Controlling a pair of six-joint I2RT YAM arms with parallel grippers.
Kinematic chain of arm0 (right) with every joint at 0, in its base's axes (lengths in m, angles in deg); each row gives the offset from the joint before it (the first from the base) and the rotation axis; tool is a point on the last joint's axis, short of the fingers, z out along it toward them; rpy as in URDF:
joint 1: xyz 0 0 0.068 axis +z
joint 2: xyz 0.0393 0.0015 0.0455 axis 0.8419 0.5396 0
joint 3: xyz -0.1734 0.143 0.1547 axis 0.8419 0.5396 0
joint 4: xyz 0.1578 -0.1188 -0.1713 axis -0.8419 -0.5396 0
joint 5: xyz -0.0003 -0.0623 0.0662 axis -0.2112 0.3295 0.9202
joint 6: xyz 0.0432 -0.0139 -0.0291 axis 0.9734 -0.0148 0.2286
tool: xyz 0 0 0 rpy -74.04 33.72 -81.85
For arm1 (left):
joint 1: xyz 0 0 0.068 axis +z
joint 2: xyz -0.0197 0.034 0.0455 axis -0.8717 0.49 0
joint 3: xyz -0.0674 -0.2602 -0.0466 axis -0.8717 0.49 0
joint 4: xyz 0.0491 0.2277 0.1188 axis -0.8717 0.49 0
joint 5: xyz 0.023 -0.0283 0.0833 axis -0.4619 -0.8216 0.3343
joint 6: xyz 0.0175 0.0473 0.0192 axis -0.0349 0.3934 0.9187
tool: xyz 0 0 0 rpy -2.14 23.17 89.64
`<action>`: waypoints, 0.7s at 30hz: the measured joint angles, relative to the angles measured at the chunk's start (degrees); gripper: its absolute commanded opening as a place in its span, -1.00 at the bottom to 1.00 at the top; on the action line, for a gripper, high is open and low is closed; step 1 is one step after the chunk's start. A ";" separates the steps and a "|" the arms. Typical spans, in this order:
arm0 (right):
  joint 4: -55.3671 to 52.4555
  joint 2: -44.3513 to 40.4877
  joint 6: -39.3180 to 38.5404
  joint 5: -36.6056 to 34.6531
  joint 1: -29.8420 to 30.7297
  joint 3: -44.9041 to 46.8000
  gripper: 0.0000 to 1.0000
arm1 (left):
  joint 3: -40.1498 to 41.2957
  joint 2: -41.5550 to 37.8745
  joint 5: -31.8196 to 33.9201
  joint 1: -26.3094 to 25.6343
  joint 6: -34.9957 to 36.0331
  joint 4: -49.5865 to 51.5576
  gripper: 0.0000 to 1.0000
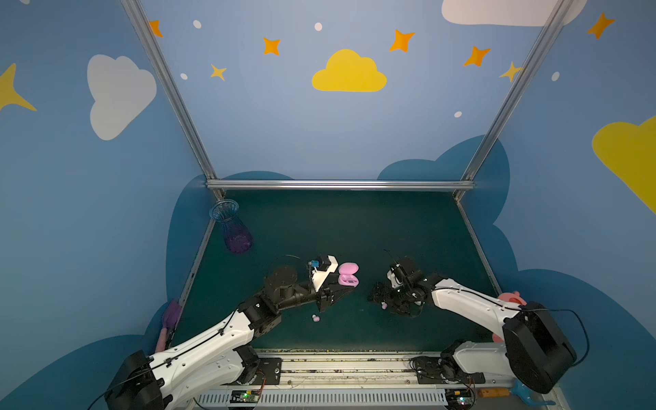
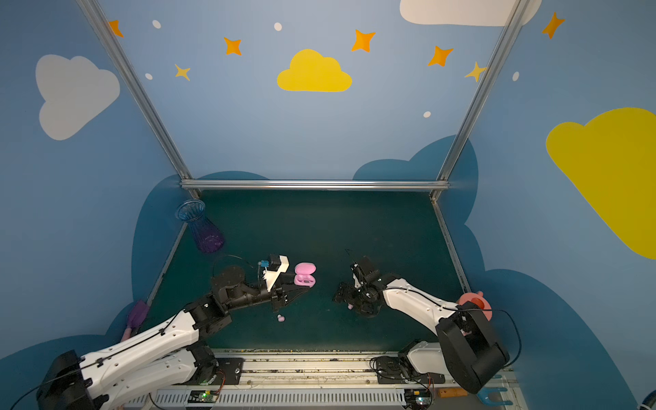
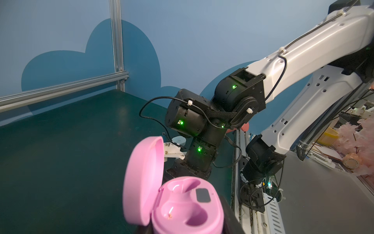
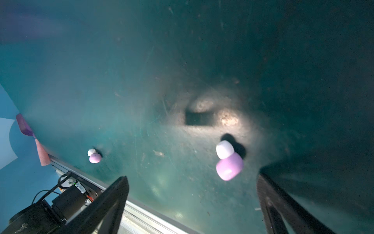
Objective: Insert wireless bluetooth earbuds into charging case
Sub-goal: Rotate the wireless bluetooth earbud at the bottom-center of the table.
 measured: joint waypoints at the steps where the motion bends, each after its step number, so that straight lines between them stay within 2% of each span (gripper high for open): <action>1: 0.59 0.26 0.11 0.31 -0.04 0.07 0.91 | 0.00 0.00 0.00 0.00 0.00 0.00 -0.75; 21: 4.59 2.27 0.63 2.71 -0.20 -0.55 0.90 | 0.00 0.00 0.44 0.00 -0.04 0.09 -0.75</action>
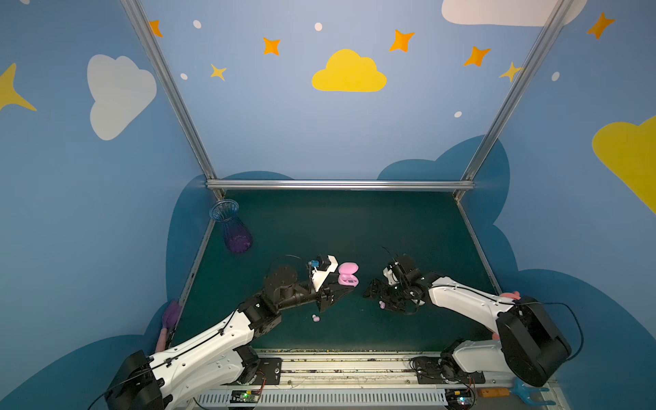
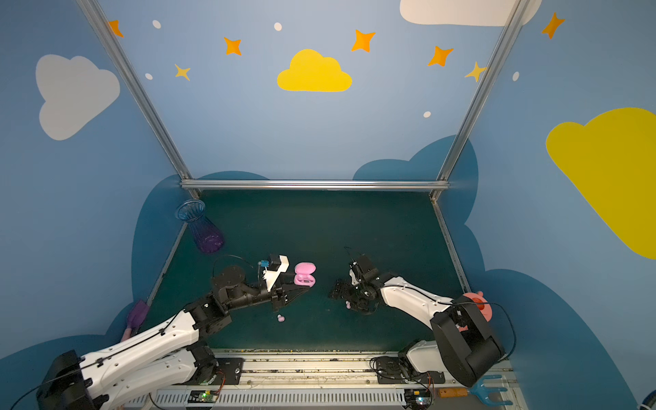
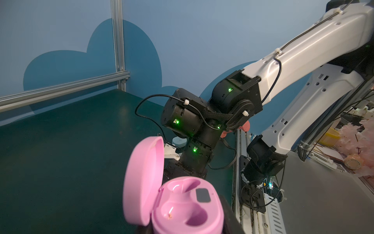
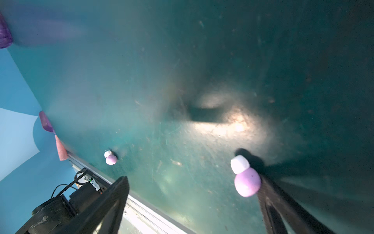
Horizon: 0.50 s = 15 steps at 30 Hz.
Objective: Insert wireless bluetooth earbuds into charging case
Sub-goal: Rotate the wireless bluetooth earbud at the bottom-center of the table.
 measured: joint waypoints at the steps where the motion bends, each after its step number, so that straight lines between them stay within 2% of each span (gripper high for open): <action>1: 0.00 0.26 0.00 0.24 0.04 -0.13 0.91 | 0.00 0.00 0.04 0.00 0.00 0.00 -0.75; 15: 0.59 2.58 -0.09 1.73 1.53 -4.63 0.90 | 0.00 0.00 0.61 0.15 -0.15 0.11 -0.76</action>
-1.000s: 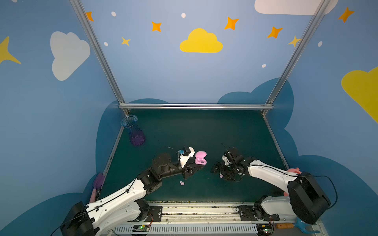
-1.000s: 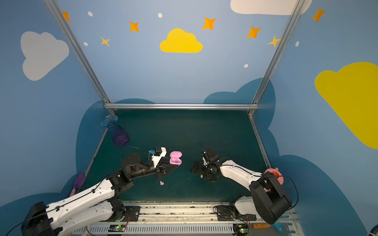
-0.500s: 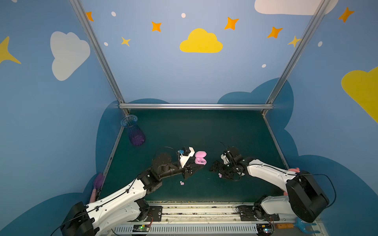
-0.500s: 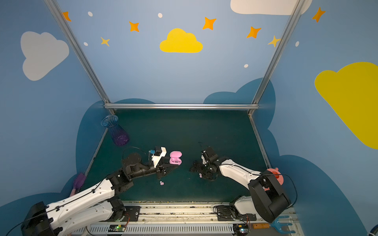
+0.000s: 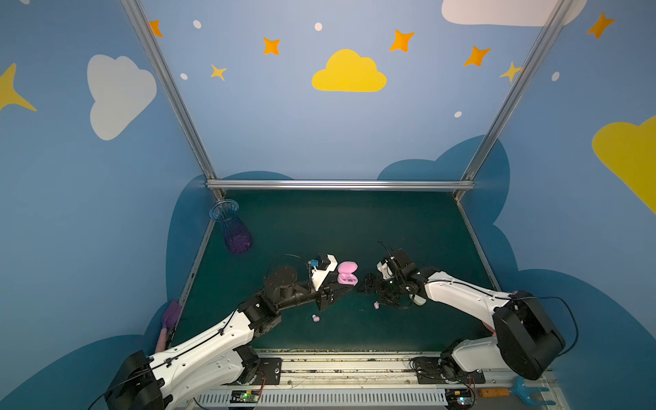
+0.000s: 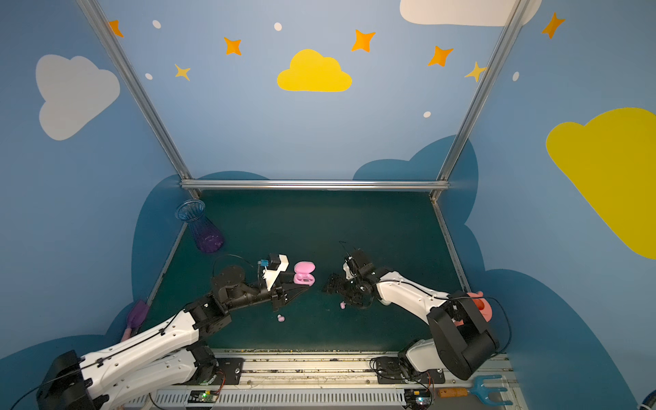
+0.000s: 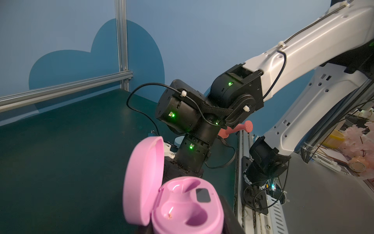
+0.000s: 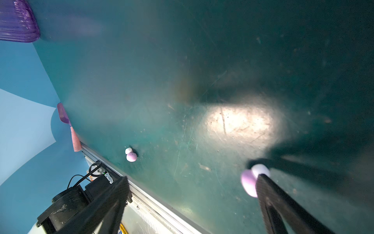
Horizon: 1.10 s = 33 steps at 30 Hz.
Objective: Insert wireless bluetooth earbuds into charging case
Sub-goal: Rotate the wireless bluetooth earbud at the bottom-center of the table.
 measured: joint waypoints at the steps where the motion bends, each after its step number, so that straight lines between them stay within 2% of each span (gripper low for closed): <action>1: -0.13 0.07 -0.15 -0.09 0.13 -0.07 0.91 | 0.00 0.00 0.00 0.00 0.00 0.00 -0.76; 14: -9.03 -0.46 -2.45 -4.09 0.46 -1.55 0.89 | 0.00 -0.81 0.20 0.02 -0.24 0.07 -0.76; 22: -7.58 0.22 -0.50 -2.49 2.29 -0.74 0.88 | 0.00 -0.81 0.20 0.02 -0.37 0.07 -0.77; 33: -1.62 6.21 3.13 0.33 4.22 -2.36 0.88 | 0.00 -1.53 0.44 0.02 -0.39 0.42 -0.78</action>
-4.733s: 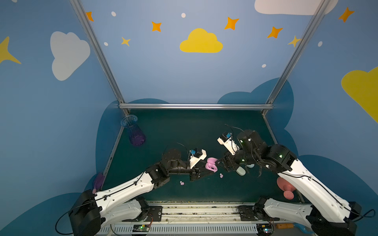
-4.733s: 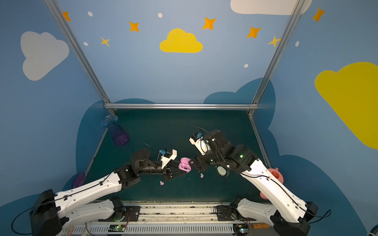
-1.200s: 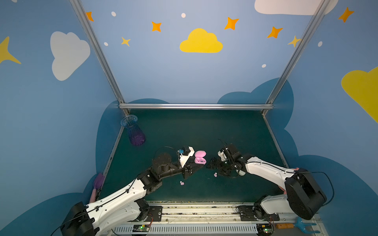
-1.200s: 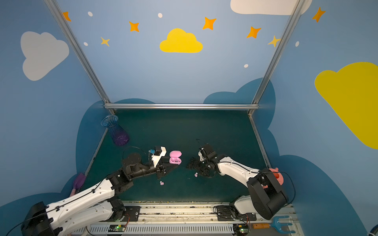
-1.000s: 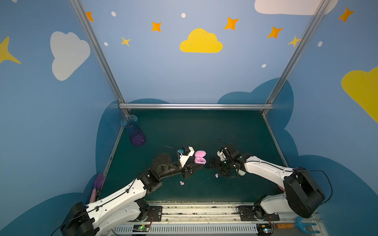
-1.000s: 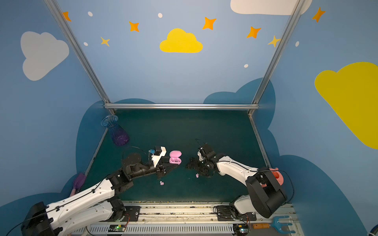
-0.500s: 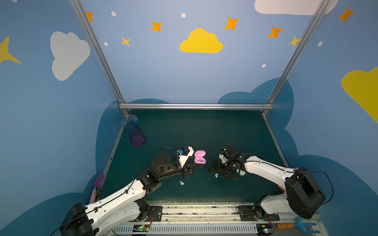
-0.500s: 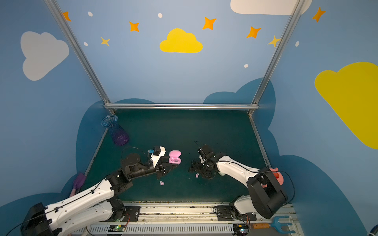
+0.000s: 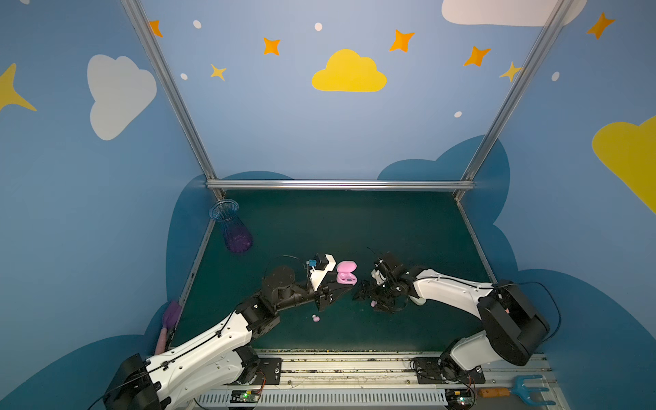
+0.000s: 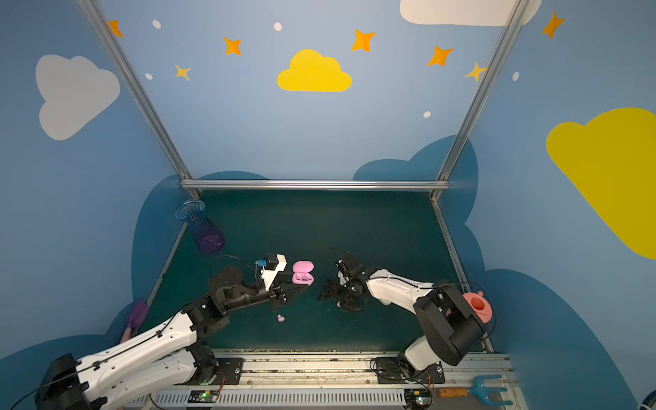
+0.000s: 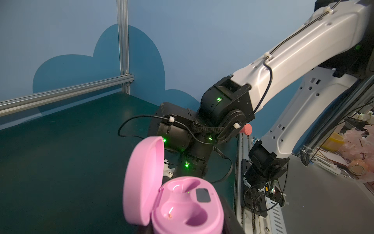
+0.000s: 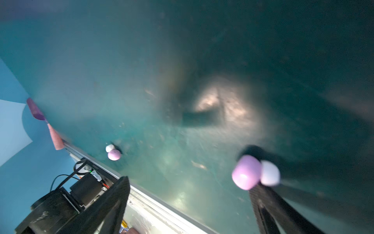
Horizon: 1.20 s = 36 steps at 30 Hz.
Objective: Insert wireless bluetooth earbuds into charging case
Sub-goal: Rotate the wireless bluetooth earbud at the bottom-center of the table.
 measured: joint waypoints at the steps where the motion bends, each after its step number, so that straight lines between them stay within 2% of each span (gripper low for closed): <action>1: 0.79 0.46 0.35 0.13 0.13 -0.33 0.88 | 0.00 -0.02 0.00 0.00 0.00 0.00 -0.78; 10: 4.63 3.02 2.12 0.15 0.48 -3.30 0.88 | 0.00 -0.07 0.17 0.00 0.00 0.13 -0.78; 16: 1.44 0.55 1.75 0.09 0.46 -3.34 0.89 | 0.00 -0.70 0.63 0.00 0.02 0.50 -0.78; 24: -5.57 -4.37 -3.74 -1.22 -2.64 -4.31 0.88 | 0.00 -0.94 0.85 0.00 -0.02 0.72 -0.78; 36: -8.11 3.52 -12.79 -1.81 -3.54 -6.62 0.88 | 1.57 -5.22 1.36 0.00 -1.79 2.23 -0.78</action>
